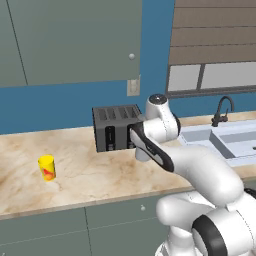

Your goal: Place the pitcher and cup on the dining counter for serving.

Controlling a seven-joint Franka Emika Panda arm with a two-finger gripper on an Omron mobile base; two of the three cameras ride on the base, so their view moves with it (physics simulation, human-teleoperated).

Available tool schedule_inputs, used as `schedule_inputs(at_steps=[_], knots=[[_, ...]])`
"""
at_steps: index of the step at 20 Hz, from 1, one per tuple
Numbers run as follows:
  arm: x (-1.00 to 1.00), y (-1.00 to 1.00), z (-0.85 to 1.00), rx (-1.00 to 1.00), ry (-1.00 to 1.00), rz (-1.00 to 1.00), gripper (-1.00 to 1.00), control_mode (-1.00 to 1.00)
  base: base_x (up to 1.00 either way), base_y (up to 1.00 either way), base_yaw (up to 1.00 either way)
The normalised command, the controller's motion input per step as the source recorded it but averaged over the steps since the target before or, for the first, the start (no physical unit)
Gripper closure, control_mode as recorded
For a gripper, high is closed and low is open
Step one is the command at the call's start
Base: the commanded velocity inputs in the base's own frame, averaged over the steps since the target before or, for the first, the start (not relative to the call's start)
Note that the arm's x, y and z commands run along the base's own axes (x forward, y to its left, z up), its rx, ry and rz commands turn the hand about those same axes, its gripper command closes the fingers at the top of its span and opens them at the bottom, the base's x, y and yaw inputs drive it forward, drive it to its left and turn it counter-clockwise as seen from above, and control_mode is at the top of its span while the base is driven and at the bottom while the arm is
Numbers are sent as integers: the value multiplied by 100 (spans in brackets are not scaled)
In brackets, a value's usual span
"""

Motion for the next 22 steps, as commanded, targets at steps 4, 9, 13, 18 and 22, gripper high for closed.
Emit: schedule_inputs(at_steps=[4, 9, 13, 18, 22], knots=[[39, 2, -15, 0, 0, -3, -100, -100, 0, 0, 0], [40, 0, -17, 0, 0, -2, -100, -100, 0, 0, 0], [38, 0, -19, 0, 0, -1, 100, -100, 0, 0, 0], [26, 0, -23, -8, -5, 0, 100, -100, 0, 0, 0], [15, 0, -22, -7, -8, 0, 100, -100, 0, 0, 0]])
